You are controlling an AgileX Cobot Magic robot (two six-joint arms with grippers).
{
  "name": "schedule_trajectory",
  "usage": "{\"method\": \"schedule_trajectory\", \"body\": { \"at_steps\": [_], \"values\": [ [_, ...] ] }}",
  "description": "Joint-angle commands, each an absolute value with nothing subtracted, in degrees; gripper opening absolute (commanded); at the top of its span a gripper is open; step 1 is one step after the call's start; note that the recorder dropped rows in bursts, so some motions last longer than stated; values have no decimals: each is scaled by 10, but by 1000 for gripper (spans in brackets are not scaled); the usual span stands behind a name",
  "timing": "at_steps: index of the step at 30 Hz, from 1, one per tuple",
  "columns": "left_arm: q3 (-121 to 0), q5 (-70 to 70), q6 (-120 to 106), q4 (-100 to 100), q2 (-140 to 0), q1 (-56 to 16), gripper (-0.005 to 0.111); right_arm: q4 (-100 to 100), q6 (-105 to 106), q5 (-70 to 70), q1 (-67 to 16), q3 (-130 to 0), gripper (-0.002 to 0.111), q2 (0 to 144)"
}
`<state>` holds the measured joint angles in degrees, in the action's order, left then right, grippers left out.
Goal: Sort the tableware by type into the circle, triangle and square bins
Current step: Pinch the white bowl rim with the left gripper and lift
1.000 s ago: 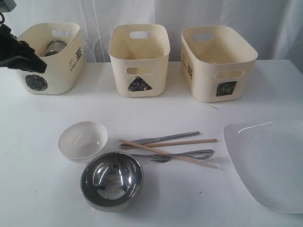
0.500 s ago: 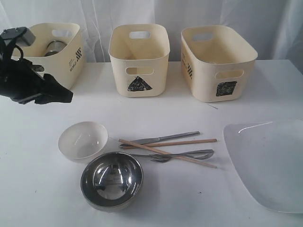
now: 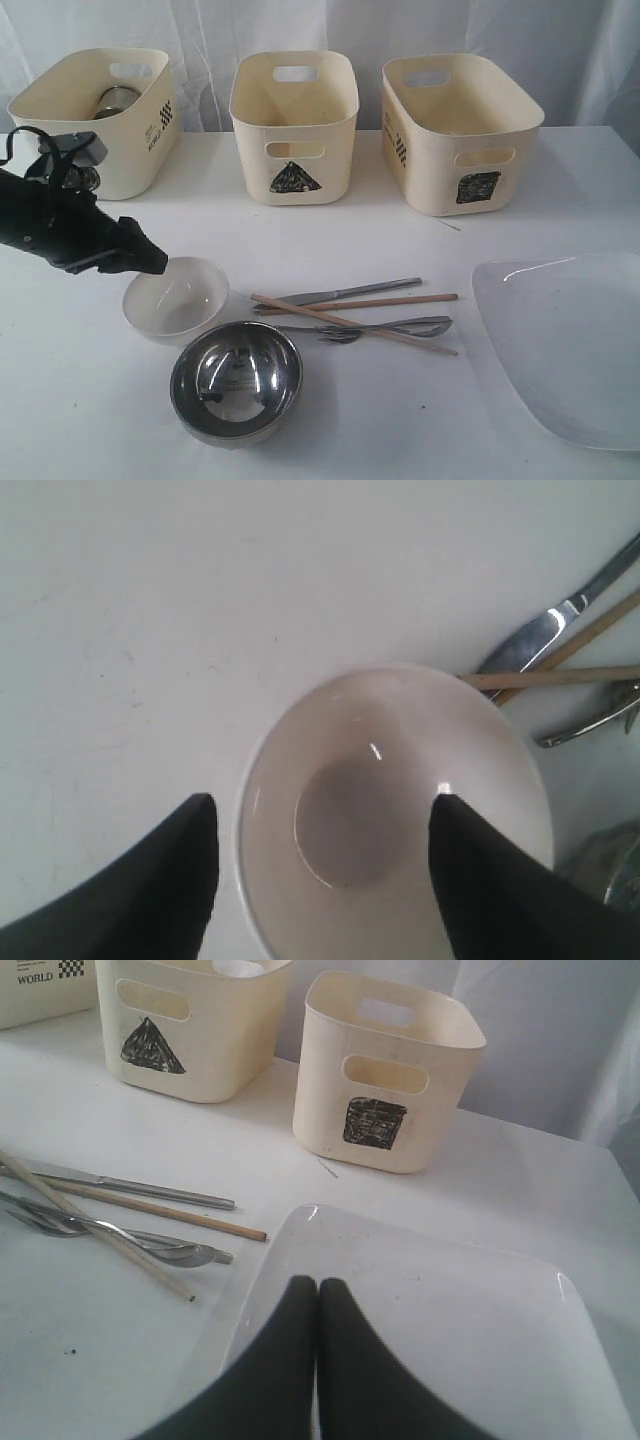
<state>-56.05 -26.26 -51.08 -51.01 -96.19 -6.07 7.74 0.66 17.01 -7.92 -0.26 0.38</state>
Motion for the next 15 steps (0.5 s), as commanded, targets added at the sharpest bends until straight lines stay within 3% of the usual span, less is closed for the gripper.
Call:
{"method": "schedule_trajectory", "body": {
  "at_steps": [1,11,15],
  "values": [
    [-558,-272,-514,-518,-983,-64,64,77,5,166,-80,0,0,0],
    [-558,-263,-528,-518,-1021,-64,64,77,5,166,-80,0,0,0],
    [-558,-267,-528,-518,-1040,-64,55,77,5,166,-80,0,0,0]
  ]
}}
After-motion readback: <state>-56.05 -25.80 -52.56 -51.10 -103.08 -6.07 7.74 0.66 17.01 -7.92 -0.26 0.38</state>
